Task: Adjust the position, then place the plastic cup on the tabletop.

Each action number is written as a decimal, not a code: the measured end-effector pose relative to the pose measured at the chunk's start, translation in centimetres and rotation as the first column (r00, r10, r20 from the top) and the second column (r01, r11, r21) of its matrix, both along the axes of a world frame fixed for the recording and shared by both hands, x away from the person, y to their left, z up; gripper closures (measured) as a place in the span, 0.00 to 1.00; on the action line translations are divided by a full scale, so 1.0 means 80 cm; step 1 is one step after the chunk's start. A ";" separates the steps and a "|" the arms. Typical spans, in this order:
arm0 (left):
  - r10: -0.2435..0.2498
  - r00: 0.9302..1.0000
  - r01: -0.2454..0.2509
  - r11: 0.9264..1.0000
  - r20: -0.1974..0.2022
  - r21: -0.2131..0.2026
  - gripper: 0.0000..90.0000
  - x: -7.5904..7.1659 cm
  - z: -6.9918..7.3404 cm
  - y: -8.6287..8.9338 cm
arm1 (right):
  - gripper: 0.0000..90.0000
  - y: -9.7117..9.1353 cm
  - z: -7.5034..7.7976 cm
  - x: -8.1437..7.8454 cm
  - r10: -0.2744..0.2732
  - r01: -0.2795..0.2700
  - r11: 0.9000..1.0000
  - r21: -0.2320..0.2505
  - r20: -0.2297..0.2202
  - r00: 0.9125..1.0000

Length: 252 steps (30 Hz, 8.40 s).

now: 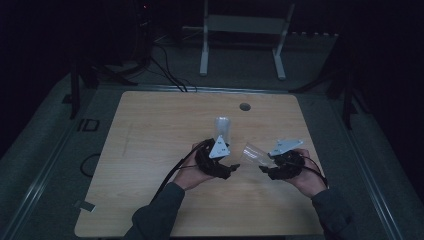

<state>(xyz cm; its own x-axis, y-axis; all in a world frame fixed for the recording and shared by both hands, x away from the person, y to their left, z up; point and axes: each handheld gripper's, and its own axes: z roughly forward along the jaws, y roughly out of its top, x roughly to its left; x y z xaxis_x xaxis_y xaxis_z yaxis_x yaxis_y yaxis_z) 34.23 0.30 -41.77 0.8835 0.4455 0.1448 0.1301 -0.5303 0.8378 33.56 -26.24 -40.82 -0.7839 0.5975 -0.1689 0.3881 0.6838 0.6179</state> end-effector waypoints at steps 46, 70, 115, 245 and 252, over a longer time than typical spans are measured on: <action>0.012 0.994 -0.026 0.992 -0.110 -0.124 0.32 0.006 0.006 -0.002 | 0.47 -0.013 -0.024 -0.026 -0.244 0.167 0.912 0.374 0.170 0.955; 0.039 0.987 -0.071 0.975 -0.155 -0.208 0.32 0.008 0.018 -0.013 | 0.47 0.004 -0.021 -0.037 -0.381 0.216 0.836 0.504 0.250 0.890; 0.040 0.950 -0.155 0.922 -0.310 -0.355 0.19 0.025 0.028 -0.053 | 0.47 0.023 -0.030 -0.052 -0.457 0.253 0.810 0.529 0.298 0.838; 0.146 0.974 -0.206 0.891 -0.174 -0.405 0.31 0.005 0.026 -0.073 | 0.34 0.025 -0.041 -0.044 -0.312 0.189 0.846 0.499 0.173 0.934; 0.162 0.973 -0.217 0.890 -0.167 -0.401 0.32 0.006 0.026 -0.071 | 0.33 0.022 -0.043 -0.044 -0.319 0.198 0.842 0.502 0.167 0.933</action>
<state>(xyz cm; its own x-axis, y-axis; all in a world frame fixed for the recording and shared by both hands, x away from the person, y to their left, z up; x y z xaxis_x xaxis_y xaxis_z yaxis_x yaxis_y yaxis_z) 34.73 -5.38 -39.72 0.7746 0.6013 -0.1961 0.3118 -0.0933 0.9456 30.00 -24.51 -44.23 -0.5623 0.8265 0.0260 0.3116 0.1827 0.9325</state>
